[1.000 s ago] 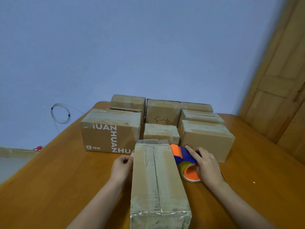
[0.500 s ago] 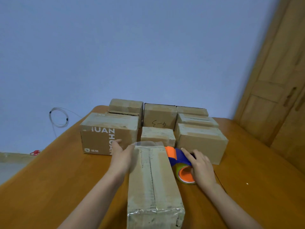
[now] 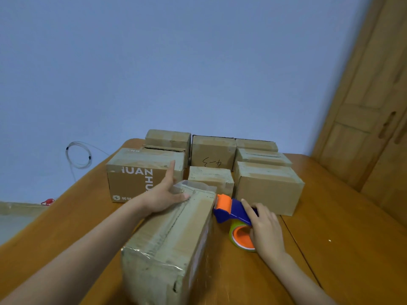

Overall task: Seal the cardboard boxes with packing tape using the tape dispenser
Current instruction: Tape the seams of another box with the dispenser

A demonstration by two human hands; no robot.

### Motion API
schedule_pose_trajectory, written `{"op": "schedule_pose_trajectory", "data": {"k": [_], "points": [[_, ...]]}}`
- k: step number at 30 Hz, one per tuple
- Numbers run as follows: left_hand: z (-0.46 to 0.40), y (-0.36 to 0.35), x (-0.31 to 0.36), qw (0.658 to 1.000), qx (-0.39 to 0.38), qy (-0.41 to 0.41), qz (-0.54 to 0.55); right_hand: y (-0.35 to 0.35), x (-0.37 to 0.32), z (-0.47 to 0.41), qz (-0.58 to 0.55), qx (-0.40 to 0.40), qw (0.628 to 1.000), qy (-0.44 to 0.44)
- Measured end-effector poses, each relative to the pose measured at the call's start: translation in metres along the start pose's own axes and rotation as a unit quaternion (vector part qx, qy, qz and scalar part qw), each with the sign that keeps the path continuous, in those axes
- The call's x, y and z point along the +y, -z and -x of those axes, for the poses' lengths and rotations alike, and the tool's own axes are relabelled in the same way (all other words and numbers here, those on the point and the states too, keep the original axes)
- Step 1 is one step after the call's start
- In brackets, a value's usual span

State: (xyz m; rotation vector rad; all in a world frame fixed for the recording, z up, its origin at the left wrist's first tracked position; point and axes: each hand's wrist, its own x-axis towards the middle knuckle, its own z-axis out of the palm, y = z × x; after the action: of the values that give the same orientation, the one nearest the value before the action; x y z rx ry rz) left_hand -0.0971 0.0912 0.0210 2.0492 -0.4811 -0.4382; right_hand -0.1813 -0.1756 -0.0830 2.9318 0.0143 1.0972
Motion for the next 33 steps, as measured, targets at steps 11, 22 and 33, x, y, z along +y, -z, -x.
{"op": "schedule_pose_trajectory", "data": {"k": [11, 22, 33], "points": [[-0.020, 0.024, 0.025, 0.965, -0.071, -0.006, -0.251, 0.010, -0.033, 0.008, -0.007, -0.022, 0.998, -0.051], [-0.016, -0.066, 0.044, 0.910, 0.077, 0.098, -0.396, 0.024, -0.034, 0.008, -0.072, -0.096, 0.991, -0.051], [-0.014, -0.057, 0.030, 0.886, 0.094, 0.072, -0.449, 0.034, -0.035, 0.015, -0.129, -0.149, 0.979, -0.046]]}}
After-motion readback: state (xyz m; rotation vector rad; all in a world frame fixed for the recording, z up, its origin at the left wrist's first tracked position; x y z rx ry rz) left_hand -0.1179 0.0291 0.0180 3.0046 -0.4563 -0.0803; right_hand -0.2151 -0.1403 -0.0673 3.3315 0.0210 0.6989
